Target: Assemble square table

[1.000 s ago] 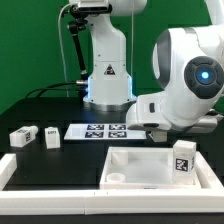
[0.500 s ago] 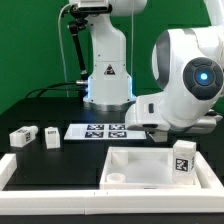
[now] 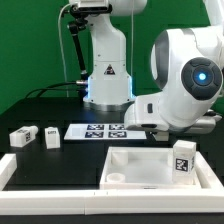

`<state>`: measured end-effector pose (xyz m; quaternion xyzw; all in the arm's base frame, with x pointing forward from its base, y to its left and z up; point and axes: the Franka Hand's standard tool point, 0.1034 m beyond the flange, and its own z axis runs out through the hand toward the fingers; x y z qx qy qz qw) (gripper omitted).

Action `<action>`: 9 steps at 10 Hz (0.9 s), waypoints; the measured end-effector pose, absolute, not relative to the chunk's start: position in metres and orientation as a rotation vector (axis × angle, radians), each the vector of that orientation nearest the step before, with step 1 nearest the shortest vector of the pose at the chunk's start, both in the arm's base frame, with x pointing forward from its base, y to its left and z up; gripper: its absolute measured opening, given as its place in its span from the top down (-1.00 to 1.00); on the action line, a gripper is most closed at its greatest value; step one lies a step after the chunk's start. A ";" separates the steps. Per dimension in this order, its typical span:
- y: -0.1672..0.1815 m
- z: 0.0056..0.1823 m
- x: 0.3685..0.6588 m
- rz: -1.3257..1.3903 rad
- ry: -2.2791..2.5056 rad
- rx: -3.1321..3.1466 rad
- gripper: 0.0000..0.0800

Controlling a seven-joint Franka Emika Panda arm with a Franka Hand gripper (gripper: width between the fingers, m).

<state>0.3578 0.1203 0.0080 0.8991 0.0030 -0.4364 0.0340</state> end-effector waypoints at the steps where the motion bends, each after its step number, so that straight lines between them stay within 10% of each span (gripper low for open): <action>1: 0.120 0.008 0.358 -1.342 0.008 2.765 0.28; 3: 0.116 0.012 0.365 -1.332 0.023 2.770 0.28; 9: 0.065 0.122 0.433 -0.989 -0.086 2.998 0.27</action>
Offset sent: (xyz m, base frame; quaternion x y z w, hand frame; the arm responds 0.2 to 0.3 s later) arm 0.0530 -0.0282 0.0639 -0.0392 0.0891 -0.0327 0.9947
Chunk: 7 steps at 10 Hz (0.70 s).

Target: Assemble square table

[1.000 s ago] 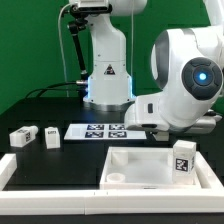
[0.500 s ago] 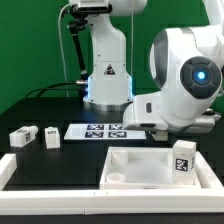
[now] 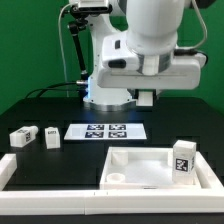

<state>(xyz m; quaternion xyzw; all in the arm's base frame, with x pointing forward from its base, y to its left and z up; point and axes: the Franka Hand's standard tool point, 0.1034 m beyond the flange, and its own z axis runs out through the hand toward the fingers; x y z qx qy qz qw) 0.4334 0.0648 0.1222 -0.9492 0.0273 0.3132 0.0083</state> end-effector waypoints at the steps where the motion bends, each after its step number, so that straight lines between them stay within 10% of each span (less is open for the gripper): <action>1: 0.067 0.119 0.440 0.795 0.079 -3.012 0.27; 7: 0.032 0.174 0.510 0.068 0.060 -3.143 0.27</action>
Offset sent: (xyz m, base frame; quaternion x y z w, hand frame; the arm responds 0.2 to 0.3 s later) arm 0.0713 -0.0435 0.0416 -0.1017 0.2594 0.0067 0.9604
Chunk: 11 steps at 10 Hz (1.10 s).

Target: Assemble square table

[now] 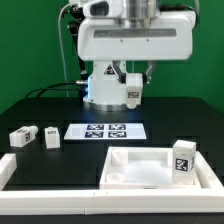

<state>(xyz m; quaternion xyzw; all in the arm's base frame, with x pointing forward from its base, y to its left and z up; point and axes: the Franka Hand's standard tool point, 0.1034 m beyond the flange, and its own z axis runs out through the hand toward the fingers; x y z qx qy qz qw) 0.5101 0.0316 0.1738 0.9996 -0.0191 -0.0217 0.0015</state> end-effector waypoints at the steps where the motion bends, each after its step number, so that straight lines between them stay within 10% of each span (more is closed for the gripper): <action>1: 0.035 0.170 0.511 0.066 -0.064 3.144 0.27; 11: 0.000 0.163 0.579 0.952 -0.079 2.938 0.27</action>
Offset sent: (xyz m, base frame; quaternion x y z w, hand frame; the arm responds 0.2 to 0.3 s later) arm 0.0000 0.0000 0.0000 0.0000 0.1938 0.0000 0.9810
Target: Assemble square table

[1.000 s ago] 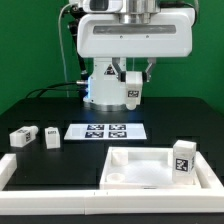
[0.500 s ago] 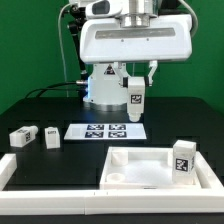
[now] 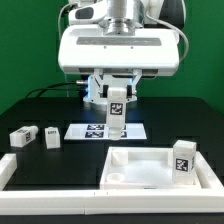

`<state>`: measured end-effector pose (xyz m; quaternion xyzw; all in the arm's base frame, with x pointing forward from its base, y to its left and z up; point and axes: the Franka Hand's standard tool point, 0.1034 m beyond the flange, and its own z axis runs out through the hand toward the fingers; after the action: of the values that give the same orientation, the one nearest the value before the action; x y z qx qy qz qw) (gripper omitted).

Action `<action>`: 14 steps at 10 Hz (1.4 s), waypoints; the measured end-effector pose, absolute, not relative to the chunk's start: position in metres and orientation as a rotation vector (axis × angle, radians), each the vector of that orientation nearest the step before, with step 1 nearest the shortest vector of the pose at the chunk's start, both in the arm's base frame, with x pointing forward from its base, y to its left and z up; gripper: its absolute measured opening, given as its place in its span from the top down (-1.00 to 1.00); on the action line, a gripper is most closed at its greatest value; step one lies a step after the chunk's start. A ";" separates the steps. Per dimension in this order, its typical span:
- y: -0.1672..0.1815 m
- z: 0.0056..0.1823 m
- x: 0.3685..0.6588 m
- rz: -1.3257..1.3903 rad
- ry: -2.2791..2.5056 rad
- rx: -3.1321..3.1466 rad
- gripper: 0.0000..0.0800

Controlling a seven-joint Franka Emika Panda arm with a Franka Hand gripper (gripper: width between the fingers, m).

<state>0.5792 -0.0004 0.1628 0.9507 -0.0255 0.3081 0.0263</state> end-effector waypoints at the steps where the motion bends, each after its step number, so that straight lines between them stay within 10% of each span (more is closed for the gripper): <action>1: 0.000 0.162 0.579 0.951 -0.076 2.937 0.27; 14: -0.005 0.103 0.606 0.913 -0.053 2.925 0.27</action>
Offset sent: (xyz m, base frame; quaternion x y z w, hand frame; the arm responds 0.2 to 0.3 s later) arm 0.0000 0.0000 0.0000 0.0000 0.0000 0.0000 1.0000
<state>0.6062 -0.0048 0.1032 0.9538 -0.0172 0.2976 0.0383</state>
